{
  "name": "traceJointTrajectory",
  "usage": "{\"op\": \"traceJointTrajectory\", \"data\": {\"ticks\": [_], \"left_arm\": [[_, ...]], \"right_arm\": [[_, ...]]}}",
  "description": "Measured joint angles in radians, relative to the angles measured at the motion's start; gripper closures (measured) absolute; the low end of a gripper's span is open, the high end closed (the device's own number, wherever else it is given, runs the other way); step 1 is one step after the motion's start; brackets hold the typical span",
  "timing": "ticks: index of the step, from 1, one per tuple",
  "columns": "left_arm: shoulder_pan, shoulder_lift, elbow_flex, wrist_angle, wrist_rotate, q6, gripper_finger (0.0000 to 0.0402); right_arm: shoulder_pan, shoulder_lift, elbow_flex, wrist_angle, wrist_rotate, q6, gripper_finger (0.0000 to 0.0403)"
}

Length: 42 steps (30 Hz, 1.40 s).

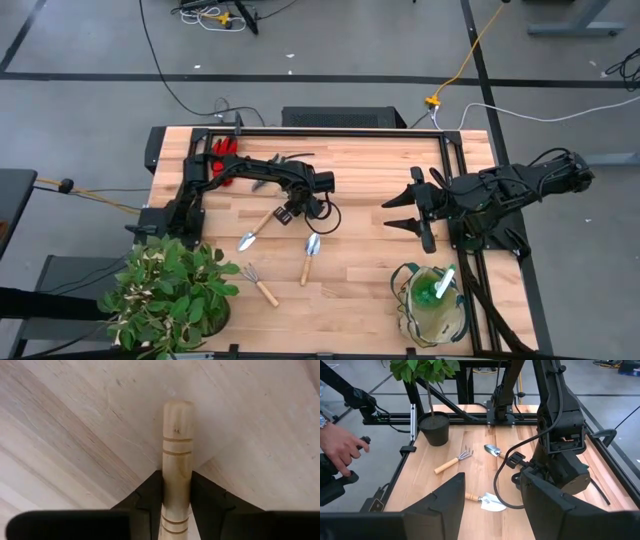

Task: Pick & Place Garden tools in Gardening bag
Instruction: Put the top brown hand rake into the white gardening bag

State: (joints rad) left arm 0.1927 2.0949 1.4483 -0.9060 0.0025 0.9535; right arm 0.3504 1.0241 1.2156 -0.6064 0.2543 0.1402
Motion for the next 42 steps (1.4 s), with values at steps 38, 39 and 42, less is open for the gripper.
{"op": "traceJointTrajectory", "data": {"ticks": [38,39,42], "left_arm": [[-0.007,0.003,0.377,-0.238,0.057,-0.146,0.032],[-0.007,0.003,0.393,-0.242,0.057,-0.157,0.032],[-0.007,0.001,0.446,-0.267,0.056,-0.186,0.032]], "right_arm": [[0.0,-0.002,0.0,0.049,0.0,-0.021,0.0209],[0.0,-0.004,0.0,0.048,0.0,-0.022,0.0209],[0.0,-0.011,0.0,0.049,0.0,-0.021,0.0209]]}}
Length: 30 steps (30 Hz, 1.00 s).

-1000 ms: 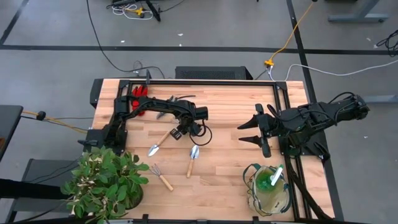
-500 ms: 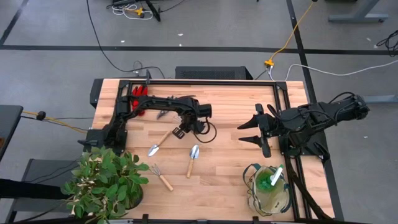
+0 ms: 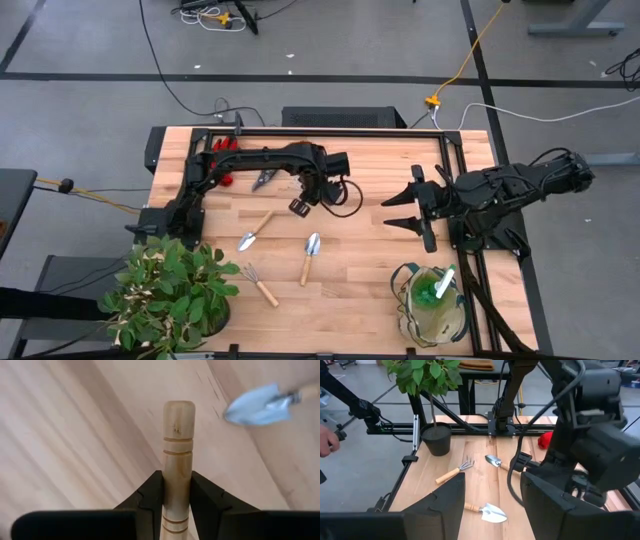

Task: Pick & Place Garden tools in Gardening bag
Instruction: Put the top brown hand rake into the white gardening bag

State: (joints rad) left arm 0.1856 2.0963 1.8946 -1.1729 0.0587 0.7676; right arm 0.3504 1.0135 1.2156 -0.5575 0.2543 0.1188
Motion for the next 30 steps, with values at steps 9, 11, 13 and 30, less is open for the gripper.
{"op": "traceJointTrajectory", "data": {"ticks": [9,11,13,30], "left_arm": [[0.001,-0.002,0.123,-0.036,0.039,-0.164,0.0321],[0.001,-0.002,0.132,-0.038,0.043,-0.194,0.0321],[0.001,-0.002,0.135,-0.053,0.053,-0.215,0.0321],[-0.005,-0.169,0.127,-0.087,0.103,-0.345,0.0322]], "right_arm": [[0.0,-0.034,0.0,0.005,0.077,-0.003,0.0209],[0.0,-0.035,0.0,0.005,0.079,-0.002,0.0209],[0.0,-0.035,0.0,0.005,0.079,-0.002,0.0209],[0.0,-0.035,0.0,0.045,0.105,-0.001,0.0209]]}}
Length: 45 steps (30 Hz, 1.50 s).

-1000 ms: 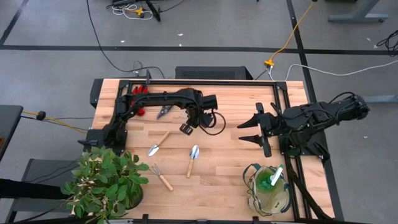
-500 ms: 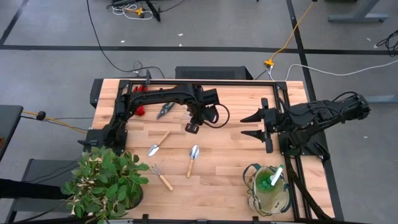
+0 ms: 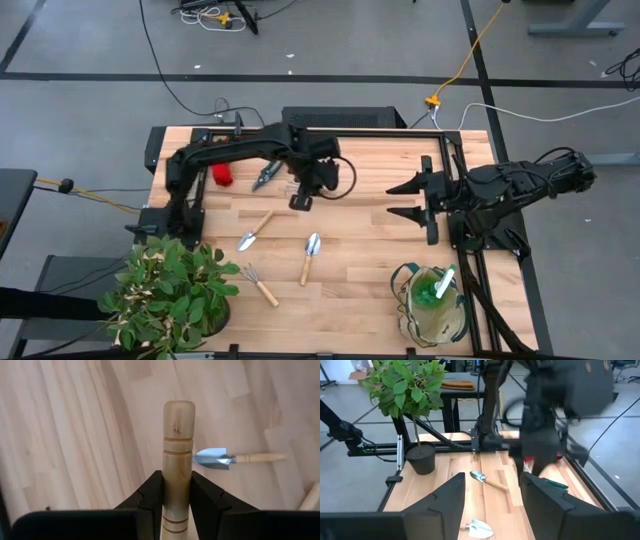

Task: Pick & Place Garden tools in Gardening bag
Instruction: Put the top brown hand rake into the white gardening bag

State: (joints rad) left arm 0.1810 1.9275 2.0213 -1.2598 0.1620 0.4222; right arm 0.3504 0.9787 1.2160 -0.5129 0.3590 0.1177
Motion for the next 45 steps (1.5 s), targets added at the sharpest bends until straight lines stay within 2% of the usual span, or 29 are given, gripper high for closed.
{"op": "traceJointTrajectory", "data": {"ticks": [11,15,27,36,45], "left_arm": [[-0.005,-0.147,0.0,0.013,0.001,-0.056,0.0322],[-0.005,-0.177,0.0,0.053,0.001,-0.088,0.0322],[-0.005,-0.209,0.0,0.329,0.101,-0.189,0.0322],[-0.006,-0.209,0.0,0.498,0.108,-0.232,0.0322],[-0.006,-0.209,0.0,0.683,0.178,-0.271,0.0322]], "right_arm": [[0.0,0.0,0.0,0.005,0.002,-0.01,0.0209],[0.0,0.0,0.0,0.013,0.048,-0.03,0.0209],[0.0,0.001,0.0,0.171,0.183,-0.172,0.0209],[0.0,0.001,0.0,0.254,0.186,-0.213,0.0209],[-0.004,0.002,0.0,0.33,0.236,-0.212,0.0199]]}}
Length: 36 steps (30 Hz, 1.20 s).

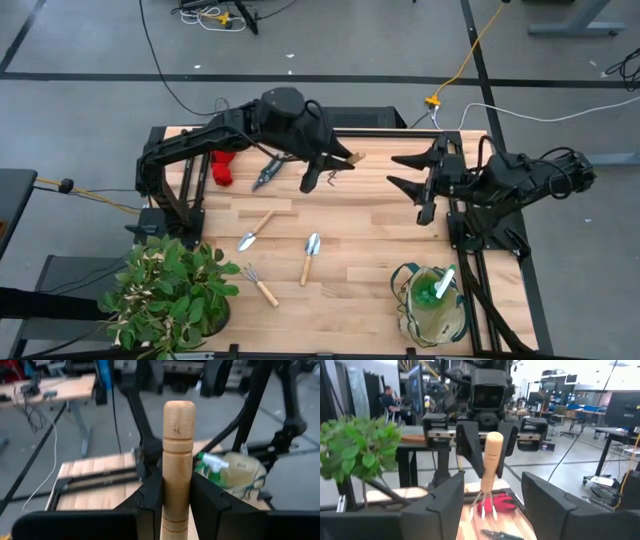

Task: Pick & Place Garden tools in Gardening bag
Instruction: Put the top brown hand rake into the white gardening bag

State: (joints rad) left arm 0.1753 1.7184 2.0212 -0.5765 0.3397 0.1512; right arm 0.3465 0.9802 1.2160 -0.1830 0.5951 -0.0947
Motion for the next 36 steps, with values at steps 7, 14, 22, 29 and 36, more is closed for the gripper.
{"op": "traceJointTrajectory", "data": {"ticks": [7,14,22,29,36], "left_arm": [[-0.003,0.0,0.0,0.075,0.03,-0.017,0.0322],[-0.006,0.0,0.0,0.107,0.03,-0.026,0.0322],[-0.006,0.0,0.0,0.109,0.031,-0.037,0.0322],[-0.006,0.0,0.0,0.109,0.031,-0.038,0.0322],[-0.006,0.0,0.0,0.109,0.022,-0.038,0.0322]], "right_arm": [[-0.032,0.0,0.0,0.082,-0.009,0.0,0.0158],[-0.066,0.021,0.0,0.107,-0.016,0.0,0.0123],[-0.124,0.083,0.0,0.201,-0.136,-0.001,0.0117],[-0.173,0.137,0.0,0.282,-0.203,-0.008,0.0117],[-0.19,0.179,0.0,0.372,-0.222,-0.07,0.0117]]}}
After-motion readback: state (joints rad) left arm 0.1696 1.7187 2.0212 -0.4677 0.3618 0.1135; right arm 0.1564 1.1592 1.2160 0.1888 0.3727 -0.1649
